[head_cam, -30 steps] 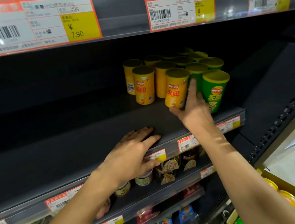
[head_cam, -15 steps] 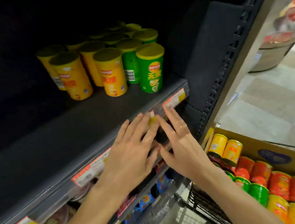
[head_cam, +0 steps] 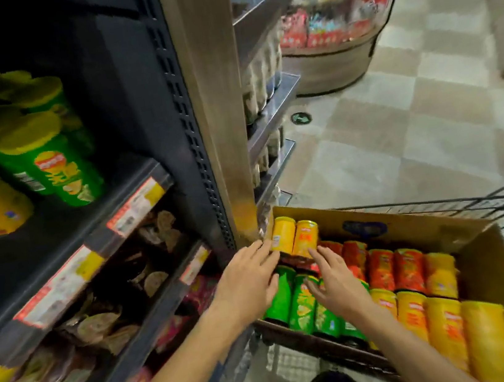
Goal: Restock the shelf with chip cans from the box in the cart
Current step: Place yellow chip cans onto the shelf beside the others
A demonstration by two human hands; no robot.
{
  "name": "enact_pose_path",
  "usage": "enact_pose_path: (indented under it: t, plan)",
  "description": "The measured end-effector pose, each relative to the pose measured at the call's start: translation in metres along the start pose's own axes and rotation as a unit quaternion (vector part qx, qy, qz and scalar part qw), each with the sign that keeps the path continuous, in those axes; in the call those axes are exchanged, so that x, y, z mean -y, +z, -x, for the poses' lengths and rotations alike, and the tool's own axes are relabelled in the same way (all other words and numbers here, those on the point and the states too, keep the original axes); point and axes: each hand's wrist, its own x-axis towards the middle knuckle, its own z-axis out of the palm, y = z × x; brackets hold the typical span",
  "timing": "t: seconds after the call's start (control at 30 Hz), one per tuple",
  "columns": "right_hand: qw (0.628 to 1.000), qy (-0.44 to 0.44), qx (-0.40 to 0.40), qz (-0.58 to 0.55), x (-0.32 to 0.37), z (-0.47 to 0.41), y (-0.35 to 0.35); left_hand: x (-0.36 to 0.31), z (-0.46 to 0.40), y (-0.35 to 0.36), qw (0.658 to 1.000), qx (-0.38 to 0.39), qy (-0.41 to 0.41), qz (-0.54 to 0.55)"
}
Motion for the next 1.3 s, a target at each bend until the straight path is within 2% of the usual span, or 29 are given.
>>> enact_pose_path:
  t: [0.2,0.3,0.4,0.53,0.63,0.83,0.93,1.03,1.2,1.3]
  plan:
    - [0.997,0.039,0.062,-0.008,-0.059,-0.031,0.008,-0.007,-0.041,0.046,0.995,0.097,-0.019,0.003]
    - [0.994,0.065,0.089,-0.028,-0.082,-0.046,0.014,-0.009,-0.053,0.065,0.992,0.121,-0.025,-0.006]
    - [0.987,0.089,0.131,-0.041,-0.1,-0.066,0.019,-0.009,-0.063,0.083,0.987,0.146,-0.065,-0.02]
    - [0.973,0.115,0.181,-0.08,-0.11,-0.103,0.022,-0.016,-0.073,0.103,0.983,0.155,-0.094,0.012]
    - [0.963,0.146,0.175,-0.145,-0.112,-0.128,0.025,-0.032,-0.077,0.11,0.973,0.188,-0.13,0.016]
    - [0.957,0.165,0.189,-0.144,-0.11,-0.18,0.042,-0.051,-0.066,0.121,0.97,0.18,-0.161,0.02]
    - [0.941,0.203,0.177,-0.204,-0.104,-0.188,0.055,-0.045,-0.056,0.126,0.969,0.175,-0.173,0.006]
    - [0.927,0.223,0.155,-0.258,-0.104,-0.181,0.062,-0.044,-0.053,0.132,0.96,0.207,-0.188,0.013]
    - [0.915,0.23,0.085,-0.321,-0.128,-0.145,0.058,-0.045,-0.078,0.138,0.962,0.228,-0.148,-0.004]
    - [0.909,0.242,0.07,-0.332,-0.157,-0.113,0.043,-0.046,-0.11,0.145,0.967,0.223,-0.121,0.017]
